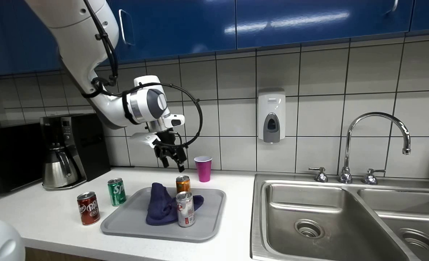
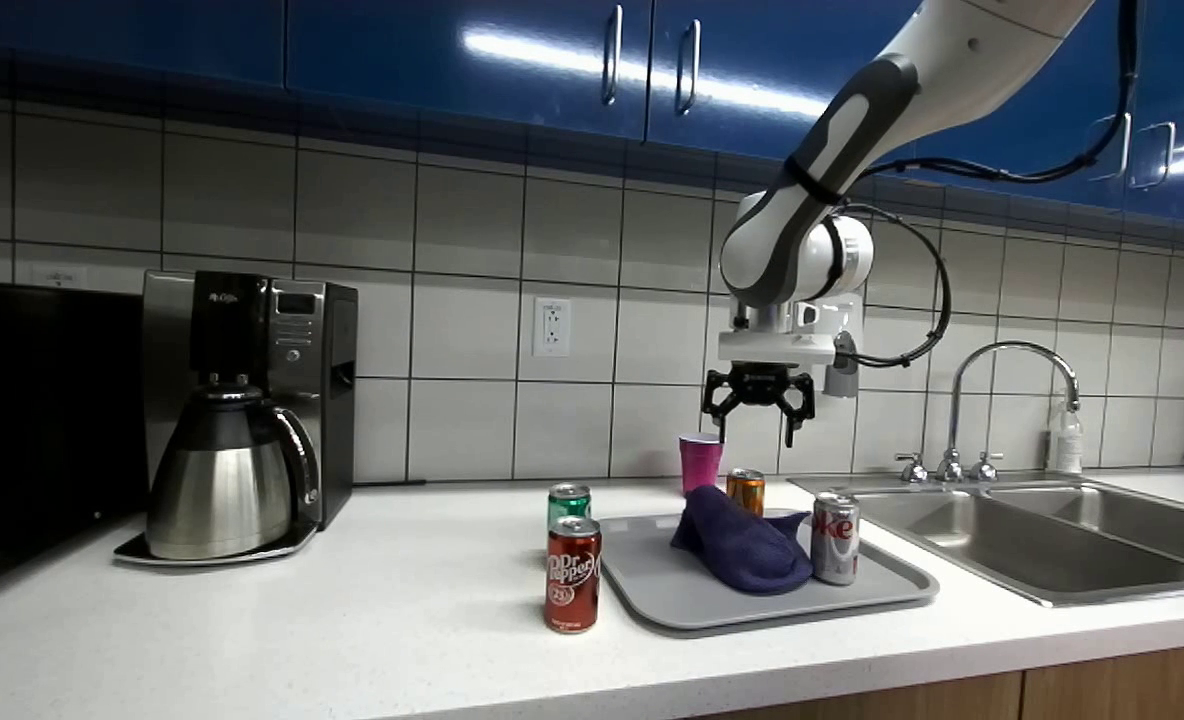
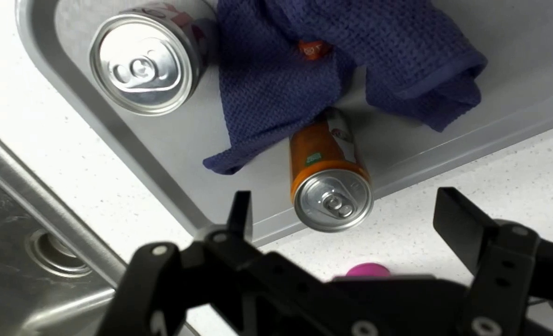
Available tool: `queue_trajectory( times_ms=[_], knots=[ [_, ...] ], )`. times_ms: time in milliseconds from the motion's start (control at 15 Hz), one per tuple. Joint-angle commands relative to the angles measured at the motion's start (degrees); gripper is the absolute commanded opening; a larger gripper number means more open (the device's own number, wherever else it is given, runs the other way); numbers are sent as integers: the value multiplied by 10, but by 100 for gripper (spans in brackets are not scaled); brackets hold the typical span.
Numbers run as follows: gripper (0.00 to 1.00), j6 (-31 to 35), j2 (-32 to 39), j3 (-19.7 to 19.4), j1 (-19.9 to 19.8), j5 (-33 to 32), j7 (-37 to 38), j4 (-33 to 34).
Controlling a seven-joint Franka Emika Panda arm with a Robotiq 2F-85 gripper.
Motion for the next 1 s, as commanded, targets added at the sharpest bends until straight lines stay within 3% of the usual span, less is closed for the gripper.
queue_trajectory(
  times_ms=[0, 933],
  knots=[
    [100, -16, 6, -1, -5, -16, 29, 9],
    [100, -29, 66, -14, 2, -12, 40, 60]
  ],
)
